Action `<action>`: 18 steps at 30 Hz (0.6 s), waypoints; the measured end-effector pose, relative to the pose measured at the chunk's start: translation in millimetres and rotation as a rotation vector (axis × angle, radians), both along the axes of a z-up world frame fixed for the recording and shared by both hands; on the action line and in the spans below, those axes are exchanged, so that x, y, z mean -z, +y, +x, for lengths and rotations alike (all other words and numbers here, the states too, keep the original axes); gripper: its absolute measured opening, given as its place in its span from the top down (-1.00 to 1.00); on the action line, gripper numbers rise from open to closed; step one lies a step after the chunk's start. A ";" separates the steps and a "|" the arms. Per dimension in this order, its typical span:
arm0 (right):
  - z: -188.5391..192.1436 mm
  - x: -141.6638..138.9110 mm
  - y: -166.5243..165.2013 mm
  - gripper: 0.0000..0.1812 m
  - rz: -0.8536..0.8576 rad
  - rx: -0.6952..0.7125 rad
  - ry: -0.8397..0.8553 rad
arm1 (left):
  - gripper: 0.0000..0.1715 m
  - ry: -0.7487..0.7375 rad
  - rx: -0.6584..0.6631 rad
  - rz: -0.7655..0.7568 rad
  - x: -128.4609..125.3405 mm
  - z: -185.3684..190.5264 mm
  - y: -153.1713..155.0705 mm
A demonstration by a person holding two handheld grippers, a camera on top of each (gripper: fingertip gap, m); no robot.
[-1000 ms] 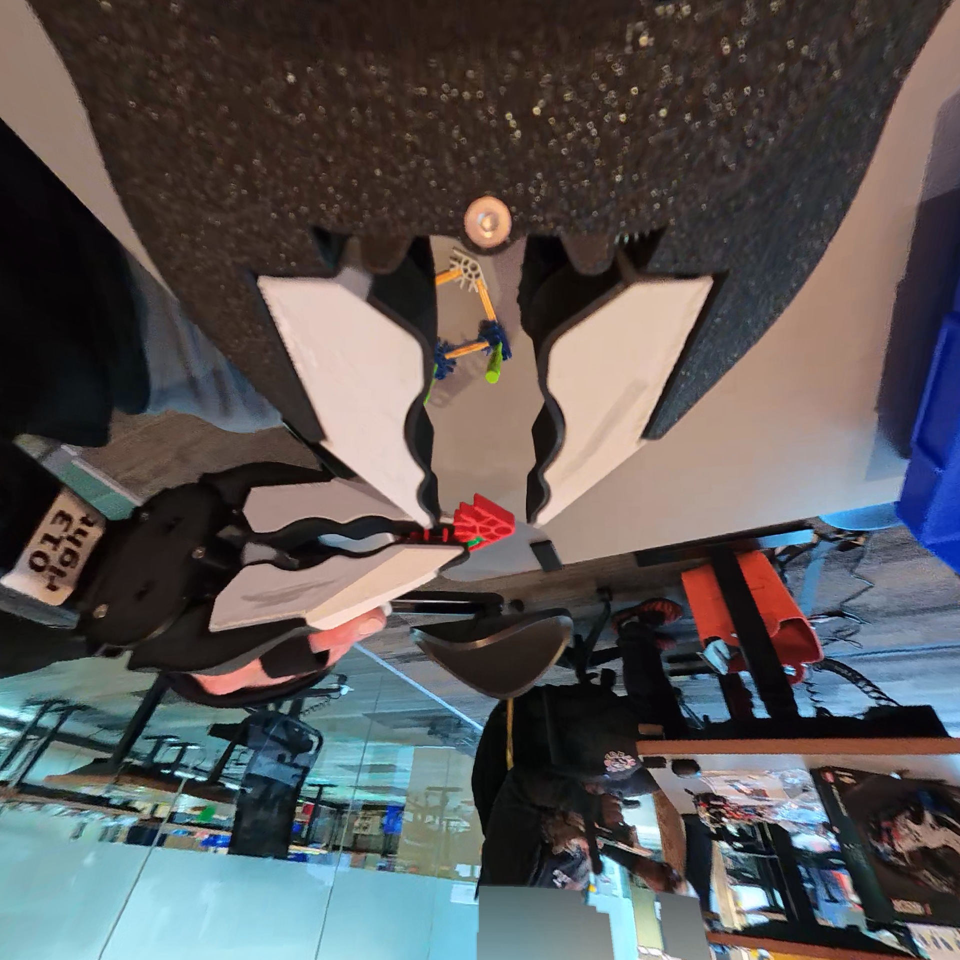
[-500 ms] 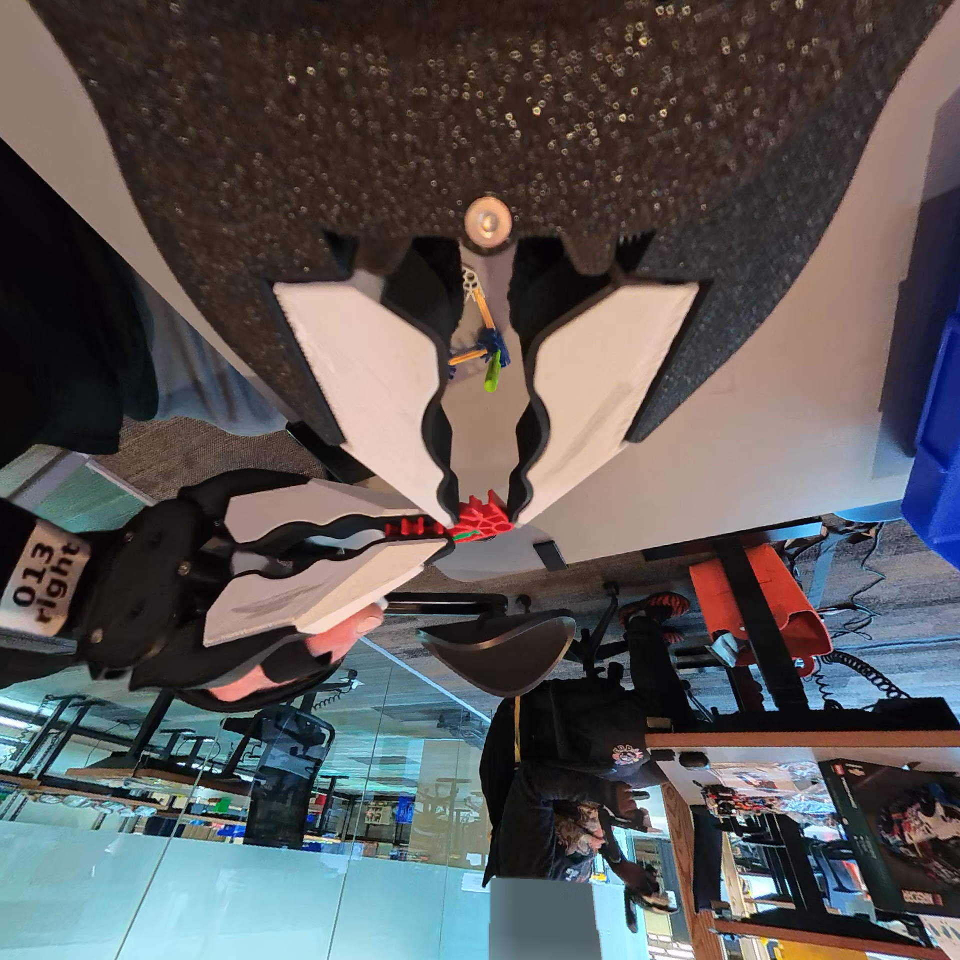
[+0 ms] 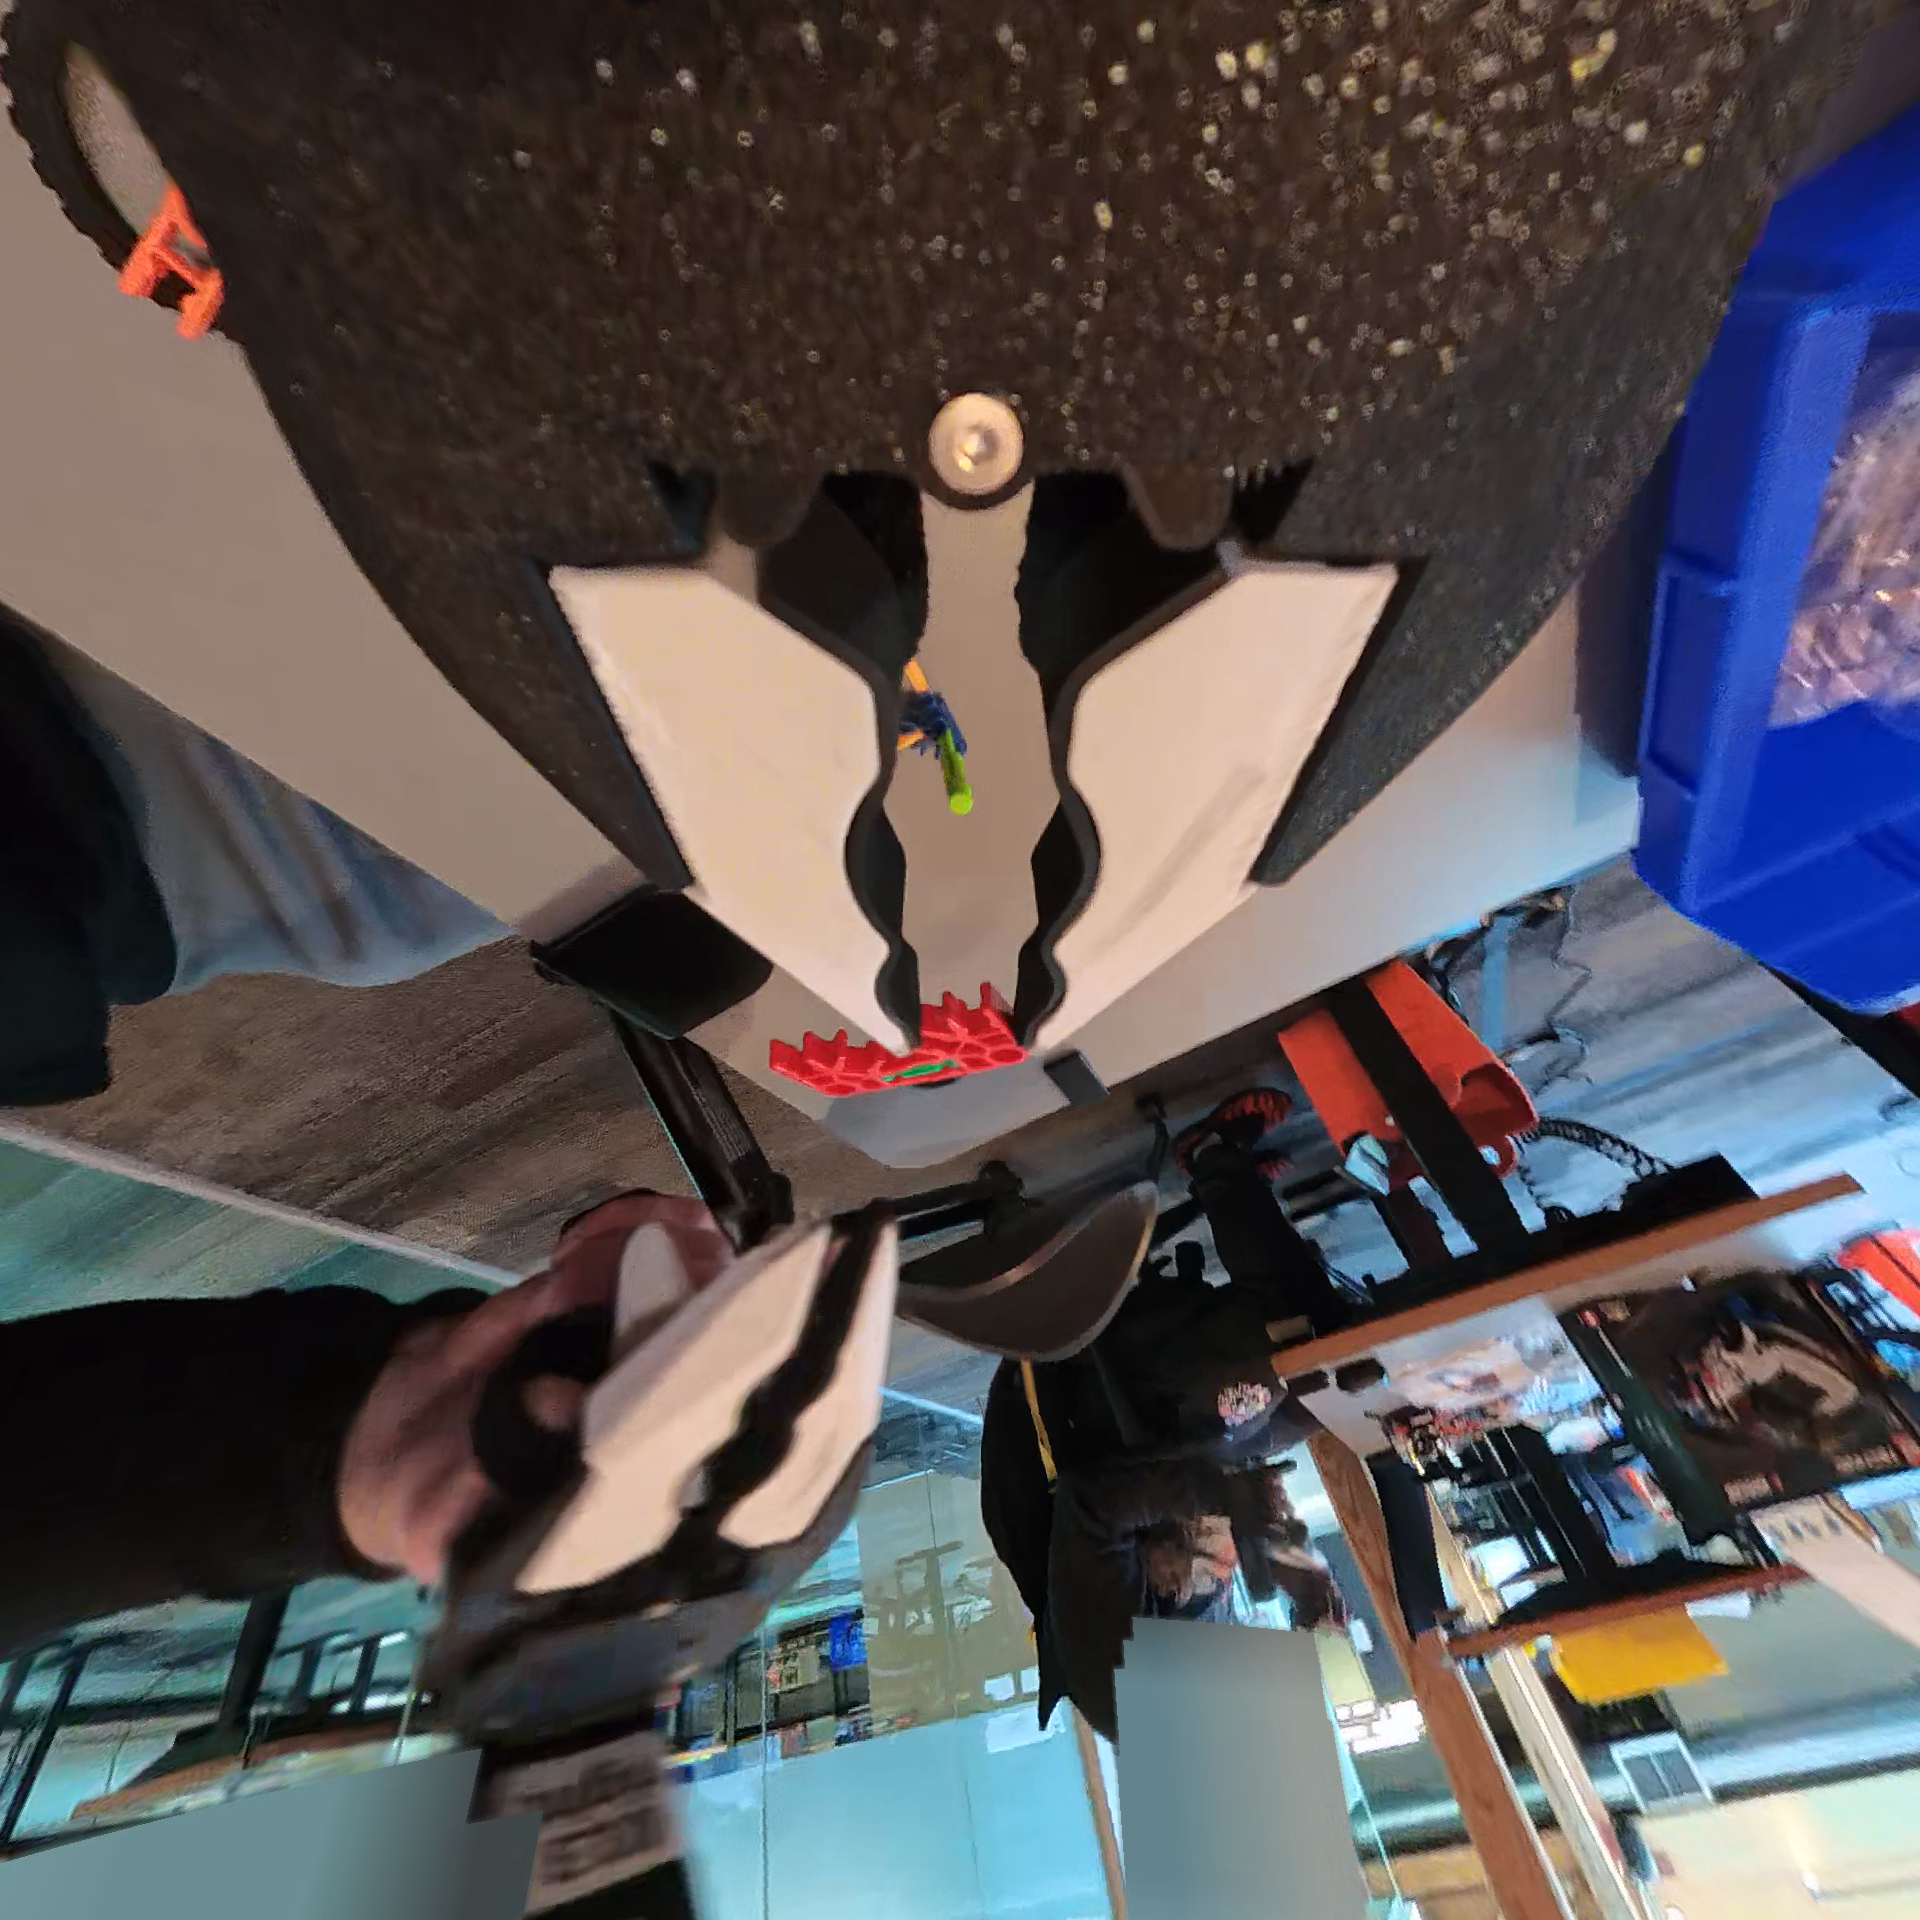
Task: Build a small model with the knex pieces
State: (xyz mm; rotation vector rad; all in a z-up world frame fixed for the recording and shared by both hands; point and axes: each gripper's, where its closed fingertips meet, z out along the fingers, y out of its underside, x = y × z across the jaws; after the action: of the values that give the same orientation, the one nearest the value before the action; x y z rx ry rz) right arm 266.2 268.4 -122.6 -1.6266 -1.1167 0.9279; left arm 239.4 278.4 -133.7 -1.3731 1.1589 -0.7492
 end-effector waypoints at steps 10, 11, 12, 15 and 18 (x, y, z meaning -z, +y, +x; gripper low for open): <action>-23.1 27.4 -8.5 0.84 -0.447 -0.217 0.084 | 0.83 0.107 0.001 0.238 -0.7 11.4 -15.5; -22.9 29.5 -6.9 0.84 -0.446 -0.212 0.082 | 0.83 0.120 -0.006 0.249 1.8 11.1 -14.0; -22.6 32.5 -5.7 0.85 -0.445 -0.210 0.073 | 0.83 0.133 -0.011 0.250 5.3 11.2 -12.9; -21.7 39.4 -3.3 0.85 -0.474 -0.216 0.061 | 0.83 0.146 -0.018 0.238 12.0 11.7 -9.9; -20.9 45.5 4.5 0.90 -0.488 -0.182 0.035 | 0.75 0.233 -0.083 0.219 26.0 4.8 2.8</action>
State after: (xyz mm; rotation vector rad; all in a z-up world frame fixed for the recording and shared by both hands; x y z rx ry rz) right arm 245.3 272.9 -168.1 -1.9038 -1.0806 1.4276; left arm 244.2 281.1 -159.7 -1.3385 1.3151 -0.3967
